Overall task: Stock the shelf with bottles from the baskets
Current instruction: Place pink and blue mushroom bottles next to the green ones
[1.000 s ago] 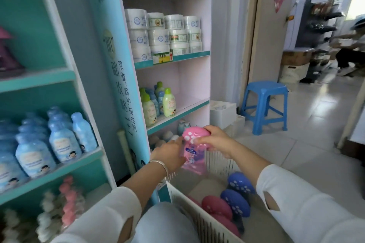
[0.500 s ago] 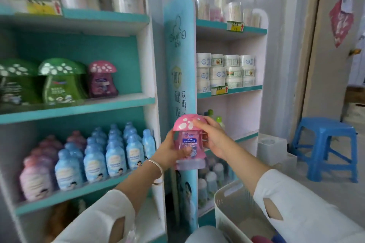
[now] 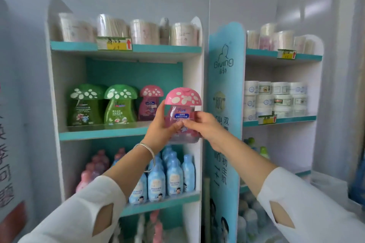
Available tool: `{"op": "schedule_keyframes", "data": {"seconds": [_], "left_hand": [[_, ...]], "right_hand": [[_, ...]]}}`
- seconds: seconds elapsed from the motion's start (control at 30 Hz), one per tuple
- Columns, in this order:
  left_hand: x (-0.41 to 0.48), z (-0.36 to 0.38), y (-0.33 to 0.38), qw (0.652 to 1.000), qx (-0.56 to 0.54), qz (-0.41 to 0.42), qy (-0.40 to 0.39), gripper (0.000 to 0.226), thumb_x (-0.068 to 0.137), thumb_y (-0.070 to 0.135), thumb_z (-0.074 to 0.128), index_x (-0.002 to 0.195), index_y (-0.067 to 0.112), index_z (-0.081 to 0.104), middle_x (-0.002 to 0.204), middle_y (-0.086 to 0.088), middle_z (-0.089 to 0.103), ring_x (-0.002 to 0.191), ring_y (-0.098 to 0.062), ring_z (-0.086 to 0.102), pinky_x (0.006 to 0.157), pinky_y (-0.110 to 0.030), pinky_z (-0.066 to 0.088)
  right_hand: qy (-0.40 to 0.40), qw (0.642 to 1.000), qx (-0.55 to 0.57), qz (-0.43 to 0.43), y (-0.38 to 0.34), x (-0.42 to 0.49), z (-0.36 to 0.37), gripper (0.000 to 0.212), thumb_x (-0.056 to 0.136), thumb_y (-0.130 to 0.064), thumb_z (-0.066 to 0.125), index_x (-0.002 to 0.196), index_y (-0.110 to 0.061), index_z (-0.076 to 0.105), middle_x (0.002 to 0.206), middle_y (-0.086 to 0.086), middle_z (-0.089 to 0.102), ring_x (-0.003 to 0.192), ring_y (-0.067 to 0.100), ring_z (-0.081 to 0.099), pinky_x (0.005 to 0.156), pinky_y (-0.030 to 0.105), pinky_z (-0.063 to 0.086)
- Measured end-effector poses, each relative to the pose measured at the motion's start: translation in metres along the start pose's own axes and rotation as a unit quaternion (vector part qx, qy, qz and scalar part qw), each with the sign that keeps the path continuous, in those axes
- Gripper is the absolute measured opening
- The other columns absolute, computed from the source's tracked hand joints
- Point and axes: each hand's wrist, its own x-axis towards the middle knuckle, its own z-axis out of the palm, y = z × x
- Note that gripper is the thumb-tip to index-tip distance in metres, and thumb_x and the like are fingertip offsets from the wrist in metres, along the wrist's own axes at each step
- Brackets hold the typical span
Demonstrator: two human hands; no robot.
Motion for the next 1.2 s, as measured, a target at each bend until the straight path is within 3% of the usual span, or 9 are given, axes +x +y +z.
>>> {"op": "schedule_keyframes", "data": {"seconds": [0.1,0.27,0.37,0.5,0.63,0.77,0.93,1.03,1.2], "left_hand": [[0.028,-0.018,0.004,0.989,0.136,0.017,0.056,0.063,0.089,0.018,0.06,0.144,0.011,0.03,0.125,-0.008,0.056,0.12,-0.026,0.053,0.097,-0.031,0.041],[0.073,-0.038,-0.012,0.965,0.25,-0.022,0.07,0.053,0.088,0.005,0.051,0.138,0.004,0.034,0.116,-0.022,0.057,0.104,-0.038,0.057,0.072,-0.027,0.04],[0.09,-0.047,-0.026,0.946,0.313,-0.07,0.044,0.053,0.089,0.001,0.044,0.14,0.003,0.03,0.12,-0.023,0.051,0.106,-0.036,0.052,0.079,-0.031,0.039],[0.109,-0.052,-0.046,0.935,0.329,-0.124,0.036,0.035,0.087,-0.001,0.045,0.122,-0.003,0.041,0.123,-0.024,0.052,0.108,-0.037,0.052,0.089,-0.034,0.041],[0.125,-0.054,-0.055,0.922,0.35,-0.165,0.015,0.043,0.09,0.01,0.051,0.128,-0.001,0.038,0.131,-0.022,0.046,0.117,-0.035,0.05,0.098,-0.035,0.039],[0.132,-0.052,-0.065,0.92,0.349,-0.18,0.005,0.049,0.088,0.009,0.052,0.133,0.002,0.032,0.138,-0.021,0.037,0.121,-0.037,0.047,0.104,-0.04,0.04],[0.131,-0.049,-0.073,0.922,0.347,-0.171,0.022,0.063,0.087,0.011,0.053,0.141,0.003,0.022,0.141,-0.021,0.03,0.126,-0.042,0.04,0.109,-0.042,0.033],[0.132,-0.048,-0.073,0.921,0.344,-0.177,0.035,0.064,0.087,0.014,0.055,0.14,0.0,0.022,0.141,-0.022,0.031,0.127,-0.041,0.04,0.109,-0.041,0.032],[0.13,-0.05,-0.073,0.914,0.362,-0.176,0.048,0.061,0.086,0.013,0.055,0.138,-0.001,0.026,0.142,-0.02,0.029,0.126,-0.039,0.039,0.107,-0.04,0.034]], "right_hand": [[0.003,0.999,-0.023,-0.023,-0.019,0.037,0.013,0.014,0.086,-0.015,0.067,0.1,-0.017,0.063,0.097,0.002,0.068,0.081,0.013,0.063,0.07,0.026,0.051],[0.017,0.997,-0.079,-0.021,-0.025,0.098,0.035,0.035,0.084,-0.015,0.069,0.117,-0.007,0.059,0.111,0.01,0.067,0.102,0.026,0.064,0.086,0.033,0.051],[0.011,0.996,-0.093,-0.004,-0.013,0.127,0.044,0.036,0.084,-0.013,0.069,0.117,-0.004,0.058,0.115,0.012,0.066,0.105,0.028,0.063,0.081,0.03,0.051],[-0.006,0.995,-0.1,0.021,0.007,0.157,0.053,0.034,0.082,-0.011,0.072,0.113,-0.006,0.059,0.114,0.014,0.066,0.105,0.029,0.063,0.095,0.04,0.05],[-0.038,0.995,-0.078,0.039,0.024,0.178,0.061,0.032,0.08,-0.009,0.073,0.11,-0.008,0.061,0.114,0.017,0.066,0.105,0.032,0.064,0.098,0.048,0.048],[-0.067,0.994,-0.061,0.065,0.034,0.186,0.059,0.029,0.083,-0.015,0.071,0.107,-0.019,0.055,0.101,0.008,0.065,0.085,0.023,0.063,0.09,0.043,0.05],[-0.101,0.97,-0.2,0.097,0.032,0.184,0.047,0.017,0.078,-0.014,0.074,0.089,-0.015,0.061,0.087,0.009,0.07,0.074,0.021,0.063,0.077,0.035,0.052],[-0.078,0.965,-0.23,0.094,0.031,0.184,0.053,0.025,0.072,-0.013,0.078,0.093,-0.011,0.064,0.104,0.02,0.069,0.094,0.031,0.066,0.093,0.045,0.052],[-0.062,0.964,-0.24,0.099,0.033,0.191,0.067,0.018,0.072,-0.012,0.076,0.085,-0.015,0.065,0.106,0.021,0.069,0.096,0.035,0.068,0.086,0.048,0.055]]}}
